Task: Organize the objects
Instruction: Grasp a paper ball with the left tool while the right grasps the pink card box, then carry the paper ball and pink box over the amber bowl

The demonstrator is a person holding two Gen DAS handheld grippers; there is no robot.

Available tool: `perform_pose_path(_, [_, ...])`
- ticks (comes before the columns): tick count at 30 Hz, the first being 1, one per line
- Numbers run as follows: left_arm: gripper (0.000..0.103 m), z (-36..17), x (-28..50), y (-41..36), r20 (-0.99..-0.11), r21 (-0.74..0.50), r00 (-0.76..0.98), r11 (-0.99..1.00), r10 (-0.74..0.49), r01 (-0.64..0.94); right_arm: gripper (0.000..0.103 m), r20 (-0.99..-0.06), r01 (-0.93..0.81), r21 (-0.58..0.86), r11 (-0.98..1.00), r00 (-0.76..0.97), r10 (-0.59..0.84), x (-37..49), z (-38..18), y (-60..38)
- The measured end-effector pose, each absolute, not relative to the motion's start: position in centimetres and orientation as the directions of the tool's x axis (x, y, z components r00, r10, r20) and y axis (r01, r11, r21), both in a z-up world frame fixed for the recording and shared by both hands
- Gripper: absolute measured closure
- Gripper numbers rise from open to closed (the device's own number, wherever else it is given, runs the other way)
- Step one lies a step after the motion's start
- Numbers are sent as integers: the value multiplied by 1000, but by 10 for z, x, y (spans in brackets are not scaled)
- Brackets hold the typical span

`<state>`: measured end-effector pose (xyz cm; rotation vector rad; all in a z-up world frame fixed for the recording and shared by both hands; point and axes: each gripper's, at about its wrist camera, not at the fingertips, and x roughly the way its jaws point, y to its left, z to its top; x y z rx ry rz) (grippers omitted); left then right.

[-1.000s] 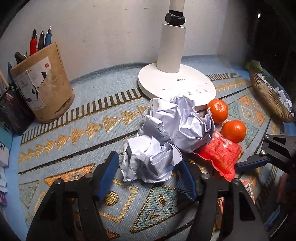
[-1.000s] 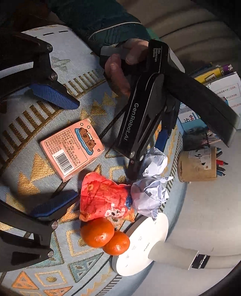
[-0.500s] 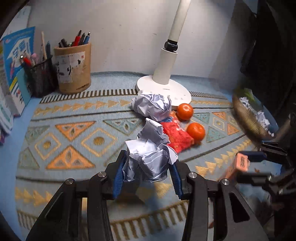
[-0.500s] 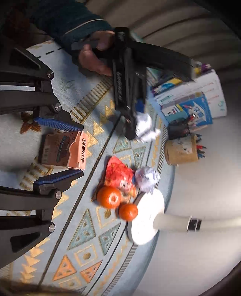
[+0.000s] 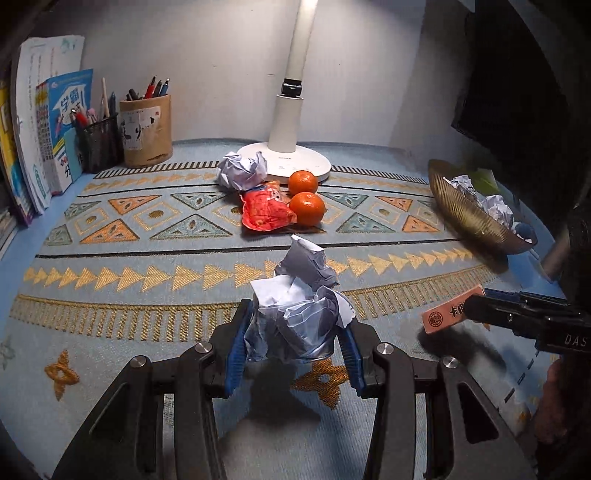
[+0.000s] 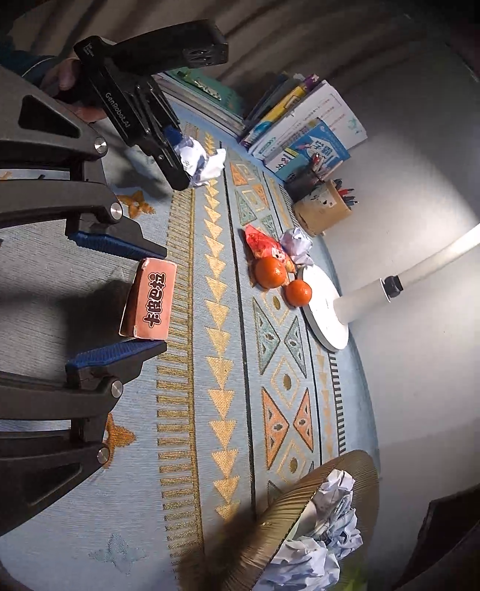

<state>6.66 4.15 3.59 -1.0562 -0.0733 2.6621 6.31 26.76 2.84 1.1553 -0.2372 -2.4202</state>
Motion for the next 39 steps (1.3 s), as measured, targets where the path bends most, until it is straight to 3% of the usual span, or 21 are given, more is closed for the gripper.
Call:
perform_pose_path(5, [61, 35, 69, 45, -664, -140, -692, -956, 283, -257, 58, -737, 350, 270, -897, -524, -426, 80, 14, 258])
perform_pose_path(7, [61, 35, 70, 46, -659, -142, -691, -952, 295, -271, 43, -754, 330, 257, -908, -519, -402, 80, 5, 257])
perform_pose_path(8, [61, 36, 71, 46, -657, -141, -693, -952, 296, -273, 40, -755, 321, 254, -913, -524, -394, 80, 2, 257])
perform_pose_path(13, [61, 36, 71, 46, -653, -152, -690, -946, 313, -285, 38, -753, 304, 249, -919, -536, -381, 83, -2, 251])
perform_pose_path(18, [61, 36, 71, 47, -655, -144, -693, -950, 302, -278, 37, -764, 284, 154, -946, -574, -297, 89, -3, 238])
perform_pose_path(20, [61, 36, 71, 47, -657, -140, -694, -952, 295, -272, 38, -763, 277, 118, -954, -589, -265, 90, -4, 234])
perform_pose_path(23, [61, 36, 72, 47, -655, -132, -699, -954, 287, -268, 47, -759, 260, 63, -964, -614, -215, 93, -5, 230])
perform_pose_path(25, [61, 36, 72, 47, -655, -127, -700, -955, 282, -266, 62, -753, 253, 63, -965, -623, -213, 94, -4, 231])
perform_pose_path(29, [61, 36, 71, 47, -661, -111, -702, -960, 264, -257, 63, -713, 234, 175, -956, -640, -287, 98, 5, 245])
perform_pose_path(34, [61, 44, 75, 58, -650, -71, -723, -966, 234, -249, 63, -663, 196, 186, -963, -698, -270, 100, 33, 268])
perform_pose_path(39, [61, 91, 71, 95, -581, -68, -753, -941, 308, -333, 63, -558, 142, 178, -974, -801, -218, 103, 88, 311])
